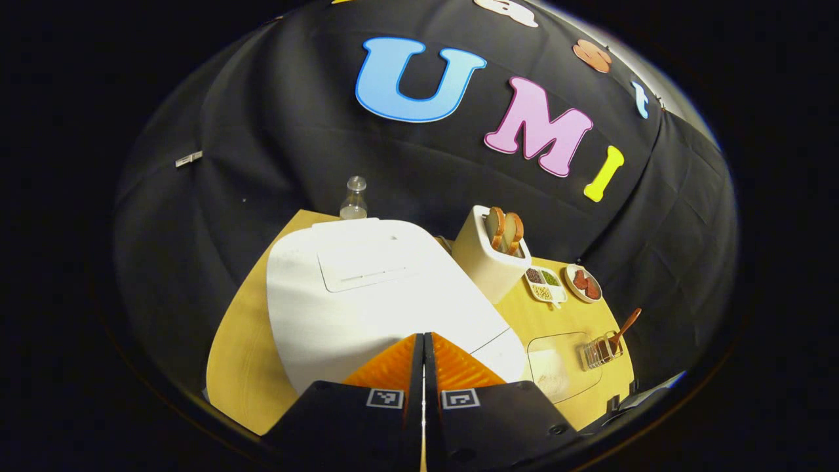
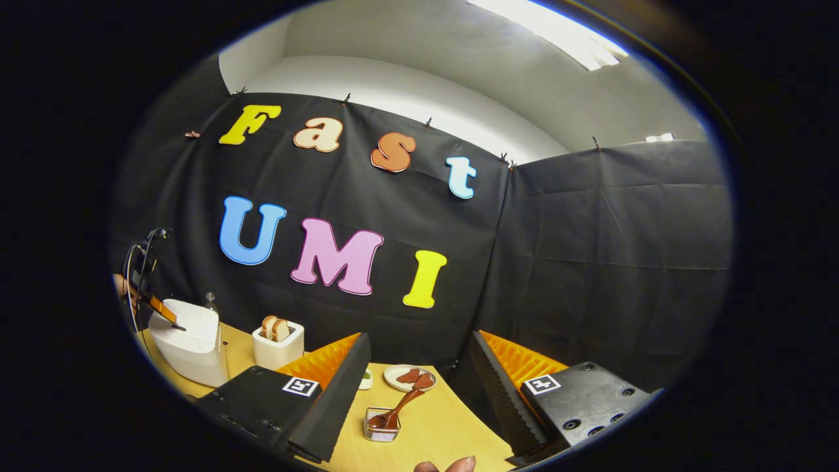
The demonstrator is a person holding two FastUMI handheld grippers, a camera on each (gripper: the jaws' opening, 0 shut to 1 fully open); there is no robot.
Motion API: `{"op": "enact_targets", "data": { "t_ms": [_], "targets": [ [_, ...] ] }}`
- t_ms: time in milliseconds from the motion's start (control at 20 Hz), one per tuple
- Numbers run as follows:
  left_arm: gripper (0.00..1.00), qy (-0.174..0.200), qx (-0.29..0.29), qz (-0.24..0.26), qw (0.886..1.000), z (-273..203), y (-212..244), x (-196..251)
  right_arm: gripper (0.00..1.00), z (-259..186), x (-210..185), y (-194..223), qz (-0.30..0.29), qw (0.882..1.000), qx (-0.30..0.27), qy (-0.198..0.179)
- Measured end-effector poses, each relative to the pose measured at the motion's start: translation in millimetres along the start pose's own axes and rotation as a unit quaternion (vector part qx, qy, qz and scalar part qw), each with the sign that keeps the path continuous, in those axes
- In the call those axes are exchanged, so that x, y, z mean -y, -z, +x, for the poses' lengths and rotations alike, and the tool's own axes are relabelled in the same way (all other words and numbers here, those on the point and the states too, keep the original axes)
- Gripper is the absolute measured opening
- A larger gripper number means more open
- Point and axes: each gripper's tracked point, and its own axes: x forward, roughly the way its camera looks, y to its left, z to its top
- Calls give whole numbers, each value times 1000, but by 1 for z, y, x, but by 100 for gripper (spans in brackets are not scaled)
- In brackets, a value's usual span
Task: Close the left gripper, press the button to open the rice cooker; take a wooden spoon from the chopstick holder with the right hand, scoop a spoonful of rice and pour it into the rice cooker, then put the wooden spoon back into the chopstick holder.
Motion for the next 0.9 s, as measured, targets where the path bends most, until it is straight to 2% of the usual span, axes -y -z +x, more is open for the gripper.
{"op": "enact_targets", "data": {
  "t_ms": [350,500,600,700,800,900],
  "targets": [
    [8,-8,-43,18,999,11,19,-6,97,0,0,3,-8,1000,-4,-1],
    [8,-9,-37,28,999,8,15,-5,97,-1,0,3,-13,1000,-2,-6],
    [8,-11,-9,42,999,1,4,-3,97,-1,-1,3,-14,1000,-1,-9],
    [8,-13,45,51,998,-11,-17,0,97,-2,-1,5,-10,1000,-5,-9],
    [8,-22,107,65,992,-26,-43,3,97,-3,-1,5,-8,1000,-8,-13],
    [9,-43,170,81,981,-44,-71,1,97,-3,0,6,-12,1000,-9,-15]
  ]
}}
